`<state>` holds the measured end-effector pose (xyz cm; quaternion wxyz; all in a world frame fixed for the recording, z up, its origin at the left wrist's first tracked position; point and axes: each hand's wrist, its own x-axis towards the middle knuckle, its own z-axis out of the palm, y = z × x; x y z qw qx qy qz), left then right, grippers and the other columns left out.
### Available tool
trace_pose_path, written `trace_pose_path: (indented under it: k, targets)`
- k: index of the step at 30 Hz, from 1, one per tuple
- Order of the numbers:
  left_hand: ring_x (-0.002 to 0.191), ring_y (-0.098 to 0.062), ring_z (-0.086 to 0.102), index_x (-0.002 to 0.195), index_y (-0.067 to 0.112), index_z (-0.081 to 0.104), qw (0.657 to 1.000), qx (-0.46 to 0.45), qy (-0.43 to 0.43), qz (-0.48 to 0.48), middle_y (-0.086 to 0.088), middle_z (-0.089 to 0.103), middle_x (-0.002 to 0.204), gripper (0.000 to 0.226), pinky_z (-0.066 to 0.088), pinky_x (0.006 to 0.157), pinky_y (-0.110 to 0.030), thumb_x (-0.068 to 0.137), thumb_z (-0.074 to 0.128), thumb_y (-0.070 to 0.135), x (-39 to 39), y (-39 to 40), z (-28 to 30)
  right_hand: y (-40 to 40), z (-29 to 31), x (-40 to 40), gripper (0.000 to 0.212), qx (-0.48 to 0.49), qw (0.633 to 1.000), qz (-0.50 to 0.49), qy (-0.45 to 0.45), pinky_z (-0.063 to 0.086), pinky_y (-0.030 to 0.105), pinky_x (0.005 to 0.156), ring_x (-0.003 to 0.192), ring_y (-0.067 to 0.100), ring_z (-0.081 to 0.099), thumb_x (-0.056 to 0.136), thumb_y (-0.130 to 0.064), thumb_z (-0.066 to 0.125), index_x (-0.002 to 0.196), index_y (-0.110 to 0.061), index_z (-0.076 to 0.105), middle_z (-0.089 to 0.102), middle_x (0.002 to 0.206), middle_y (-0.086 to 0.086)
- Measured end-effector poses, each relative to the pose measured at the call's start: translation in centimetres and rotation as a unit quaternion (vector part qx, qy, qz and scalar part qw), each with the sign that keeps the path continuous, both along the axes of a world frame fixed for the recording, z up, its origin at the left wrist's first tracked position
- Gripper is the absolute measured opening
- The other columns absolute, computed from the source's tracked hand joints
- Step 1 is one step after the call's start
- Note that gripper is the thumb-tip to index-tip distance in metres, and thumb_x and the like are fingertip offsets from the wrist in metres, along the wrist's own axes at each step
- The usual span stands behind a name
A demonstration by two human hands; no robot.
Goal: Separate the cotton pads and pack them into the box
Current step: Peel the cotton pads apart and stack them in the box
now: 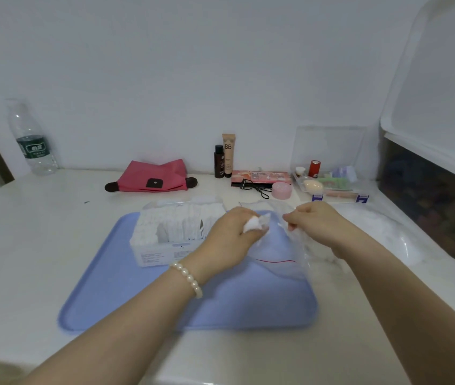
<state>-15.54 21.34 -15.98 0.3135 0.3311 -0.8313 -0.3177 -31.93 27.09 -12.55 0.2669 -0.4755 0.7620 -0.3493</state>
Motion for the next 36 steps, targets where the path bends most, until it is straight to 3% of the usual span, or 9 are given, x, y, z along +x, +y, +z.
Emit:
trace_pose_path:
  k: [3,5,7,12,19,23,27,31,36]
  targets:
    - [0.074,-0.015,0.057,0.095,-0.001,0.068,0.958,0.236,0.155,0.05,-0.01,0.066,0.087,0.021,0.045,0.069,-0.025,0.093,0.055,0.016,0.9,-0.2,1.7,-0.3,0.2,1.3,0.017,-0.047,0.998,0.037,-0.014,0.034,0.028,0.061,0.066,0.015,0.045,0.081,-0.022,0.067,0.071,-0.016,0.055,0.05,0.069,-0.001]
    - [0.069,-0.015,0.061,0.101,0.002,0.063,0.878,0.402,0.253,0.054,-0.008,0.065,0.085,0.015,0.051,0.056,-0.021,0.093,0.051,0.006,1.8,-0.7,2.8,-0.7,0.1,2.6,0.011,-0.108,0.992,0.052,-0.036,0.043,0.026,0.074,0.082,0.013,0.054,0.08,-0.021,0.07,0.085,-0.019,0.06,0.059,0.087,-0.002]
    - [0.07,-0.018,0.063,0.104,0.001,0.06,0.817,0.48,0.315,0.048,-0.011,0.064,0.085,0.018,0.053,0.051,-0.022,0.09,0.049,-0.003,3.0,-1.2,3.4,-1.3,0.1,4.0,0.013,-0.18,0.981,0.045,-0.051,0.042,0.023,0.082,0.091,0.009,0.056,0.081,-0.021,0.07,0.092,-0.018,0.063,0.061,0.094,-0.005]
    - [0.074,-0.021,0.07,0.112,-0.005,0.059,0.829,0.452,0.325,0.054,-0.016,0.069,0.094,0.03,0.058,0.059,-0.029,0.082,0.059,-0.01,5.2,-1.9,2.7,-2.3,0.1,7.3,0.011,-0.241,0.961,0.078,-0.113,0.043,0.011,0.062,0.062,-0.002,0.052,0.078,-0.022,0.073,0.083,-0.015,0.066,0.061,0.075,-0.005]
    - [0.083,-0.023,0.07,0.111,-0.003,0.061,0.856,0.423,0.296,0.01,-0.017,0.069,0.102,0.035,0.059,0.071,-0.03,0.08,0.057,-0.016,6.3,-1.7,1.9,-3.7,-0.8,8.7,0.017,-0.226,0.959,0.107,-0.134,0.042,0.008,0.057,0.058,0.001,0.046,0.075,-0.016,0.076,0.087,-0.025,0.069,0.058,0.078,-0.002]
    - [0.088,-0.023,0.069,0.116,0.001,0.06,0.825,0.468,0.308,-0.078,-0.014,0.07,0.103,0.048,0.056,0.077,-0.029,0.08,0.043,-0.026,6.7,-1.5,1.7,-4.1,-0.9,8.9,0.019,-0.277,0.946,0.081,-0.145,0.047,0.015,0.064,0.072,0.007,0.056,0.072,-0.006,0.076,0.07,-0.024,0.07,0.064,0.088,0.001]
    - [0.097,-0.023,0.067,0.122,0.001,0.057,0.793,0.502,0.322,-0.127,-0.013,0.068,0.108,0.059,0.056,0.08,-0.026,0.078,0.033,-0.031,7.0,-1.4,1.6,-4.0,-1.1,8.9,0.026,-0.342,0.932,0.032,-0.117,0.046,0.015,0.067,0.085,-0.001,0.057,0.073,-0.008,0.076,0.07,-0.033,0.069,0.06,0.095,-0.008]
    - [0.093,-0.023,0.069,0.119,-0.002,0.056,0.769,0.517,0.36,-0.114,-0.015,0.07,0.105,0.054,0.057,0.076,-0.027,0.08,0.03,-0.029,6.5,-1.1,1.3,-3.4,-0.9,8.5,0.022,-0.386,0.913,0.004,-0.132,0.046,0.013,0.065,0.077,0.003,0.059,0.076,-0.008,0.073,0.075,-0.029,0.07,0.067,0.088,-0.002]
    - [0.111,-0.03,0.061,0.126,-0.006,0.05,0.732,0.529,0.422,-0.081,-0.021,0.062,0.121,0.055,0.053,0.089,-0.036,0.08,0.028,-0.026,5.9,-1.1,0.7,-2.4,0.2,7.9,0.009,-0.366,0.883,-0.019,-0.295,0.049,0.013,0.058,0.06,0.001,0.06,0.079,-0.003,0.068,0.082,-0.011,0.07,0.069,0.063,-0.01]
